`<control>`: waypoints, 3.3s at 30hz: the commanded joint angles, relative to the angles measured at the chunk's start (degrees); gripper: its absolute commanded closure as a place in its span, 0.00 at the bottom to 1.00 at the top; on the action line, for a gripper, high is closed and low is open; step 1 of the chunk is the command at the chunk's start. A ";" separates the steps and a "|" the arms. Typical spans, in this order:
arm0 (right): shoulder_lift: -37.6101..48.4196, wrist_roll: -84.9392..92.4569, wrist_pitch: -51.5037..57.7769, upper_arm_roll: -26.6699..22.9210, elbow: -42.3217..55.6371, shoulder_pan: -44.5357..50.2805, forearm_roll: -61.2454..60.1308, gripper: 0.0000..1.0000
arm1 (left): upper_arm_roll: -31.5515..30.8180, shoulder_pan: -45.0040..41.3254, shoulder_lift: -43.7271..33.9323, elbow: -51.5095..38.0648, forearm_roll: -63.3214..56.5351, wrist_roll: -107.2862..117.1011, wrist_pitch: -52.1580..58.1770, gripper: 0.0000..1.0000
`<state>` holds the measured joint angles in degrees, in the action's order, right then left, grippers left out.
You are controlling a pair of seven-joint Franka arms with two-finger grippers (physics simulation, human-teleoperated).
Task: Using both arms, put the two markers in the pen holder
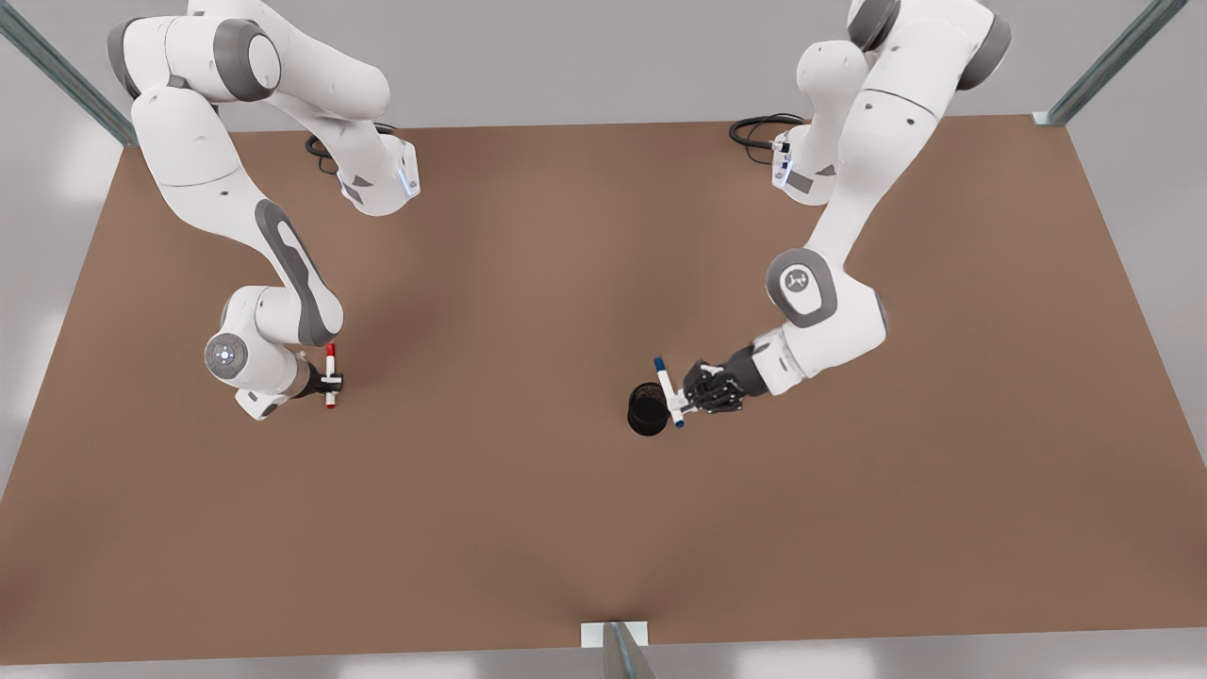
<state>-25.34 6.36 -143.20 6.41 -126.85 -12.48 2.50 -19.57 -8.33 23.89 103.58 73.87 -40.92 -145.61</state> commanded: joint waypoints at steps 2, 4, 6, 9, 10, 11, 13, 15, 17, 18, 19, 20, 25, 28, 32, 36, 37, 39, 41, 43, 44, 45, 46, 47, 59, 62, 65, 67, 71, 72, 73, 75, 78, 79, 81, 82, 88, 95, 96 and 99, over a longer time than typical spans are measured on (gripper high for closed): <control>0.02 2.34 -0.06 0.00 0.02 0.00 -0.04 0.66 | -0.03 0.07 0.81 -0.22 7.69 -65.51 -3.90 0.79; 0.02 2.25 -0.06 0.00 0.02 0.00 -0.04 0.70 | 0.06 0.51 1.43 -0.22 7.60 -70.16 -4.07 0.79; 0.20 2.34 -0.06 0.00 0.28 0.00 -0.04 0.71 | 0.06 0.16 2.22 -0.22 7.78 -75.62 -6.00 0.79; 0.81 2.34 0.12 0.09 0.37 0.00 -0.04 0.73 | 0.06 -0.90 2.22 -0.22 12.52 -82.48 -6.18 0.79; 1.60 2.34 0.29 0.18 0.37 0.00 -0.04 0.73 | 0.06 -1.34 2.31 -0.22 12.96 -82.74 -6.18 0.79; 3.18 2.34 0.56 0.36 0.63 0.09 -0.04 0.73 | 0.06 -1.86 3.01 -0.22 14.98 -82.74 -6.18 0.79; 6.35 2.07 4.07 1.50 3.53 0.09 -0.04 0.73 | 0.06 -3.09 3.36 -0.22 17.09 -82.65 -7.67 0.79; 7.58 1.63 11.36 3.51 10.11 0.09 -0.04 0.74 | 0.06 -3.71 5.12 -0.75 18.59 -82.74 -7.94 0.79; 7.58 1.63 14.44 4.92 15.57 0.18 -0.04 0.74 | 0.06 -3.71 6.35 -0.57 18.50 -84.05 -7.94 0.79; 7.49 1.72 14.62 6.41 19.17 0.18 -0.04 0.74 | 0.06 -3.71 6.96 -0.22 20.43 -86.42 -7.94 0.79; 7.32 1.81 14.53 7.91 22.07 0.18 -0.04 0.74 | 0.06 -3.80 7.84 -0.13 22.10 -88.62 -7.94 0.79; 7.23 1.63 14.36 9.58 23.39 0.18 -0.21 0.74 | 0.06 -4.23 8.11 -0.13 22.45 -88.98 -7.94 0.79; 0.38 -3.99 13.74 11.43 41.15 8.26 -3.64 0.75 | 0.06 -5.47 8.64 0.40 24.39 -89.51 -7.94 0.55; -5.60 -9.44 9.97 12.84 49.41 14.68 -3.46 0.75 | -0.03 -5.20 8.02 2.33 24.21 -93.90 -7.15 0.00; -8.06 -18.31 3.11 12.66 50.73 21.88 -3.20 0.75 | 0.14 0.24 0.90 5.23 17.63 -82.67 -3.98 0.00; -9.82 -23.06 -3.13 12.13 50.38 28.83 -3.29 0.75 | 1.28 18.44 -1.91 -2.49 -26.48 -32.95 17.55 0.00; -11.14 -24.38 -5.41 12.04 50.73 29.80 -3.11 0.75 | 3.13 18.26 -1.74 -7.94 -41.59 -5.63 23.51 0.00; -13.16 -28.68 -6.56 11.78 53.37 32.87 -3.11 0.75 | 2.17 15.80 -1.91 -22.88 -70.17 34.05 49.78 0.00; -15.44 -32.47 -6.47 9.24 57.67 36.91 -3.11 0.75 | 1.73 14.92 -2.61 -29.66 -77.65 38.90 62.37 0.00; -17.64 -35.45 -6.56 6.16 61.37 41.04 -3.11 0.75 | 14.14 5.84 -9.71 -30.02 -76.52 38.28 61.33 0.00; -18.08 -35.72 -7.70 5.89 61.28 41.84 -3.11 0.76 | 19.30 3.93 -14.47 -26.59 -70.56 38.02 60.44 0.00; -19.14 -35.72 -11.47 5.98 60.93 42.62 -3.29 0.76 | 19.39 5.25 -17.56 -23.34 -70.01 38.02 60.35 0.00; -19.58 -36.33 -12.27 5.89 60.84 43.86 -3.38 0.75 | 19.13 5.96 -15.54 -23.51 -69.39 38.11 59.22 0.00; -20.19 -37.83 -13.32 5.89 60.84 44.56 -3.20 0.75 | 19.13 5.96 -14.57 -23.68 -69.22 38.11 58.33 0.00; -22.04 -38.36 -36.18 5.81 49.94 46.93 -3.38 0.75 | 19.22 6.13 -9.56 -23.42 -69.30 38.11 52.53 0.00; -21.42 -38.27 -40.66 5.80 45.90 47.02 -3.29 0.75 | 19.30 6.13 -9.56 -23.42 -69.30 38.11 52.27 0.00; -19.49 -38.09 -40.40 5.80 43.35 47.02 -3.29 0.75 | 19.30 6.13 -9.56 -23.42 -69.30 38.20 52.27 0.00; -18.52 -38.09 -40.40 5.80 41.77 46.85 -3.29 0.75 | 19.30 6.05 -9.56 -23.42 -69.22 38.28 52.27 0.00; -15.10 -34.58 -39.52 6.16 36.59 43.68 0.49 0.76 | 19.30 5.96 -9.56 -23.42 -69.22 38.28 52.09 0.00; -14.92 -32.82 -39.61 6.42 35.88 43.07 0.49 0.76 | 19.22 5.87 -9.56 -23.42 -69.13 38.37 52.09 0.00; -14.83 -32.56 -39.78 6.51 35.53 42.98 0.49 0.76 | 19.22 5.87 -9.56 -23.42 -69.13 38.37 52.09 0.00; -14.92 -32.56 -39.78 6.51 35.53 43.07 0.49 0.76 | 19.22 6.05 -9.56 -23.42 -69.13 38.28 51.83 0.00; -15.01 -32.56 -39.87 6.51 35.53 43.07 0.49 0.76 | 19.30 5.96 -9.56 -23.33 -69.13 38.28 51.83 0.00; -15.09 -32.47 -40.05 6.51 35.53 43.16 0.49 0.76 | 19.30 5.96 -9.56 -23.33 -69.13 38.28 51.83 0.00; -15.45 -32.03 -40.05 6.51 35.53 43.68 0.49 0.76 | 19.30 6.05 -9.56 -23.33 -69.13 38.28 51.83 0.00; -15.53 -32.12 -40.05 6.51 35.62 43.94 0.49 0.76 | 19.30 6.05 -9.56 -23.33 -69.13 38.28 51.83 0.00; -15.88 -30.81 -40.05 5.89 35.62 45.09 2.85 0.77 | 19.30 6.13 -9.56 -23.33 -69.13 38.28 51.83 0.00; -16.68 -29.83 -39.70 4.49 37.29 45.70 9.63 0.78 | 19.30 5.96 -9.65 -23.42 -69.13 38.55 52.27 0.00; -17.20 -29.92 -39.70 4.49 37.81 45.62 10.60 0.78 | 19.30 5.87 -9.56 -23.33 -69.13 38.55 52.18 0.00; -18.87 -29.92 -39.61 4.49 40.18 46.06 10.60 0.79 | 19.30 5.87 -9.56 -23.42 -69.13 38.55 51.92 0.00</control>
<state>-43.90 -25.39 -183.44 10.91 -87.21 33.47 12.57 -0.27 -2.46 14.38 80.20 4.78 -5.80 -93.57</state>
